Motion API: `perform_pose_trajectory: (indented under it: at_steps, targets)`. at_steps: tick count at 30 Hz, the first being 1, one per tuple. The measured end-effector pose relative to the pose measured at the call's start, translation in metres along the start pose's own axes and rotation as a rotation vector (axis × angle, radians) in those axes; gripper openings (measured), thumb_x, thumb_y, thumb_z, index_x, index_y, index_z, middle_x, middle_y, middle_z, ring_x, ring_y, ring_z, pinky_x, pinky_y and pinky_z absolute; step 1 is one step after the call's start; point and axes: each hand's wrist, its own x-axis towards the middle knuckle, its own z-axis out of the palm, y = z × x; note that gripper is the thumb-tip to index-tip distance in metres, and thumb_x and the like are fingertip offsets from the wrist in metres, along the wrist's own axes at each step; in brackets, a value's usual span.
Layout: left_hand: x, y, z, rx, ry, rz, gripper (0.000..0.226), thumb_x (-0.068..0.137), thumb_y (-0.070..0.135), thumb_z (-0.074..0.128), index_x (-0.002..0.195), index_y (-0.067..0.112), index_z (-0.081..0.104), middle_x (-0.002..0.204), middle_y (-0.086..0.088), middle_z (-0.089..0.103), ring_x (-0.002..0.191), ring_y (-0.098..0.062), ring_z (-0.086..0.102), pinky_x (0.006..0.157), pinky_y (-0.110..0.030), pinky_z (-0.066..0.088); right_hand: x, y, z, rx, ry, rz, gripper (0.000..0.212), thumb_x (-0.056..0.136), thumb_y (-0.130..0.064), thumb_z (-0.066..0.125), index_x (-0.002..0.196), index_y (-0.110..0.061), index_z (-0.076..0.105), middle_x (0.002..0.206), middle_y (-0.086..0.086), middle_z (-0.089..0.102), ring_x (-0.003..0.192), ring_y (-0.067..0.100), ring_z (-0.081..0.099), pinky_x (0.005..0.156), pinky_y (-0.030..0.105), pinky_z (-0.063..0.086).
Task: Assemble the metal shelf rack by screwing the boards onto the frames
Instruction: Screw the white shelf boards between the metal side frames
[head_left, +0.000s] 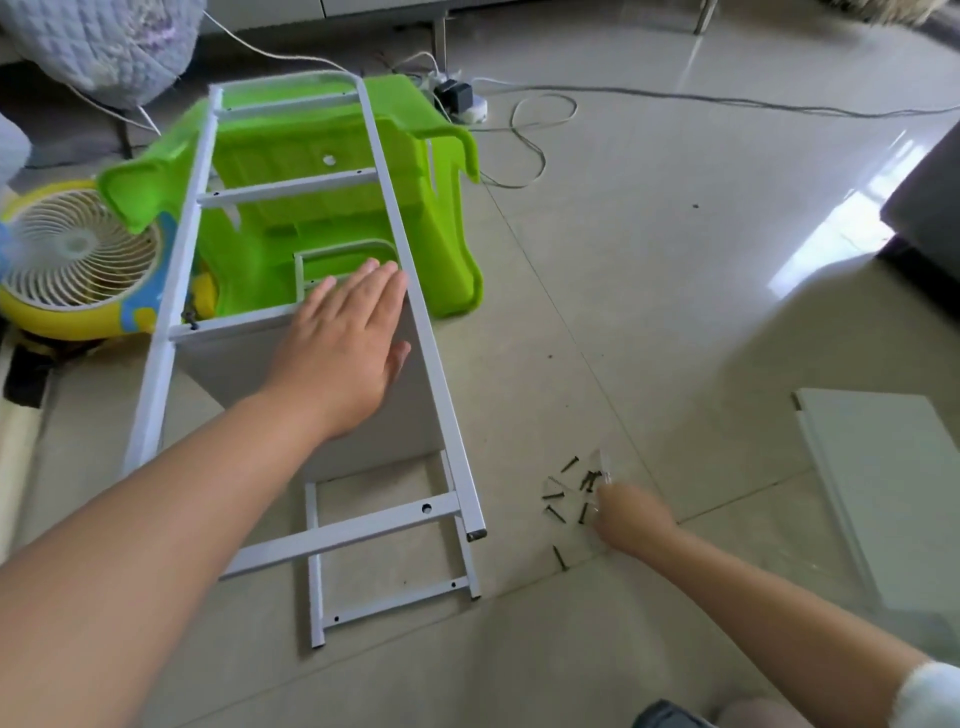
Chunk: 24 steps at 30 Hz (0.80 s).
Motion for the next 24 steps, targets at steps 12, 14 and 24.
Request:
perform_pose_trajectory:
  at_steps: [12,14,24]
  targets:
    - [-0.004,-0.014,-0.024,0.002,-0.054,-0.052,0.073,0.083,0.043,0.001,0.147,0.011,-0.011,0.156,-0.004,-0.015,0.144,-0.015,-0.011,0.116,-0.031,-0.005,-0.020,-0.049,-0.189,0.880,0.715,-0.344,0.007,0.088,-0.018,0.053,0.083,-0.014,0.051,0.059,0.007,0.053,0.045,0.021,0.050,0.047,0.024,0.042]
    - [-0.009,-0.031,-0.031,-0.112,0.076,-0.097,0.081,0.079,0.048,0.005,0.148,0.005,0.007,0.157,-0.009,0.005,0.145,-0.021,0.005,0.116,-0.035,0.007,-0.032,-0.074,-0.216,0.923,0.914,-0.464,0.011,0.080,-0.027,0.050,0.081,-0.016,0.052,0.053,0.001,0.049,0.049,0.022,0.053,0.052,0.026,0.042]
    - [-0.053,-0.111,-0.039,-0.107,-0.057,-0.340,0.068,0.097,0.048,0.023,0.148,0.007,0.004,0.157,-0.006,-0.002,0.145,-0.016,-0.001,0.116,-0.030,0.006,-0.074,-0.206,-0.247,0.692,0.854,-1.021,0.023,0.086,-0.019,0.047,0.086,0.002,0.056,0.044,-0.014,0.032,0.043,-0.002,0.043,0.042,0.010,0.028]
